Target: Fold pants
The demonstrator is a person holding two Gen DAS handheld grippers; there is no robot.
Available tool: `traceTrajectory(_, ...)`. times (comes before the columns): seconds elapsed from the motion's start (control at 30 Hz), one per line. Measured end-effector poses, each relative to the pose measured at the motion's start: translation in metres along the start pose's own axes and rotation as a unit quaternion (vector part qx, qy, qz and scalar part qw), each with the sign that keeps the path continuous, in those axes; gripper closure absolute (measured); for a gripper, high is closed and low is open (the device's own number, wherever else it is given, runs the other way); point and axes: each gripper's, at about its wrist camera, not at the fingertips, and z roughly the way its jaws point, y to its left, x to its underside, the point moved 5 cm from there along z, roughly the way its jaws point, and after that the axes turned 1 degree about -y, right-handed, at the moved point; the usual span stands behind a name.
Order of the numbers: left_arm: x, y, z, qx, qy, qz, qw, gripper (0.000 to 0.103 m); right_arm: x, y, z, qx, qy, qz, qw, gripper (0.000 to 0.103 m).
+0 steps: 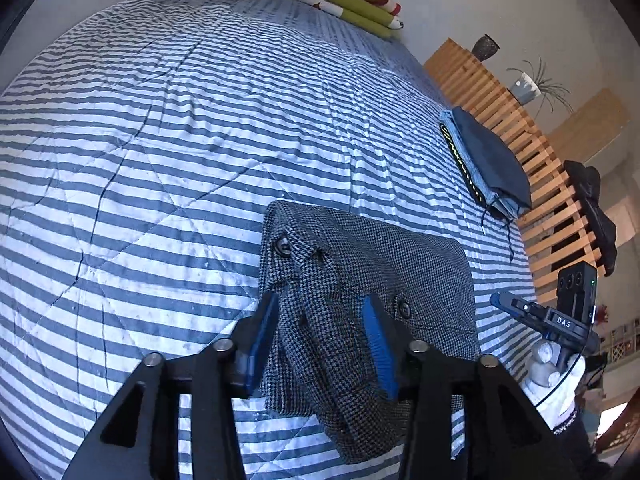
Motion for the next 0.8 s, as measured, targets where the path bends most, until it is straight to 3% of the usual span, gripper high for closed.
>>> traceTrajectory(0.03, 0.001, 0.001, -0.002, 0.004, 0.0, -0.006, 1.0, 0.044, 0.0, 0.005, 0.003, -0.004, 0.002, -0.002, 1.0, 0.055)
traceTrajectory(0.07, 0.002, 0.003, 0.0, 0.006, 0.006, -0.007, 0.9999, 0.044, -0.001, 0.014, 0.007, -0.009, 0.001, -0.007, 1.0, 0.047)
traceTrajectory(0.23, 0.008, -0.001, 0.017, 0.009, 0.026, -0.007, 0.9996, 0.041, 0.0, 0.062, 0.022, 0.017, -0.002, -0.091, 0.996, 0.04)
traceTrajectory(0.33, 0.012, -0.01, 0.035, 0.005, 0.04, 0.012, 0.9991, 0.037, 0.002, 0.079, 0.039, 0.083, -0.003, -0.147, 0.986, 0.037)
traceTrajectory(0.47, 0.019, -0.003, 0.059, -0.038, 0.062, 0.029, 0.9969, 0.033, 0.002, 0.059, 0.058, 0.174, 0.016, -0.171, 0.97, 0.037)
traceTrajectory(0.6, 0.027, 0.014, 0.077, -0.041, 0.079, 0.01, 0.996, 0.021, 0.006, 0.027, 0.063, 0.14, 0.05, -0.109, 0.983, 0.03)
traceTrajectory(0.73, 0.03, 0.021, 0.08, -0.007, 0.079, -0.021, 0.9966, 0.021, 0.008, 0.003, 0.064, 0.067, 0.078, -0.025, 0.994, 0.026)
traceTrajectory(0.8, 0.031, 0.02, 0.08, -0.004, 0.08, -0.022, 0.9966, 0.024, 0.009, 0.001, 0.061, 0.053, 0.082, -0.021, 0.995, 0.025)
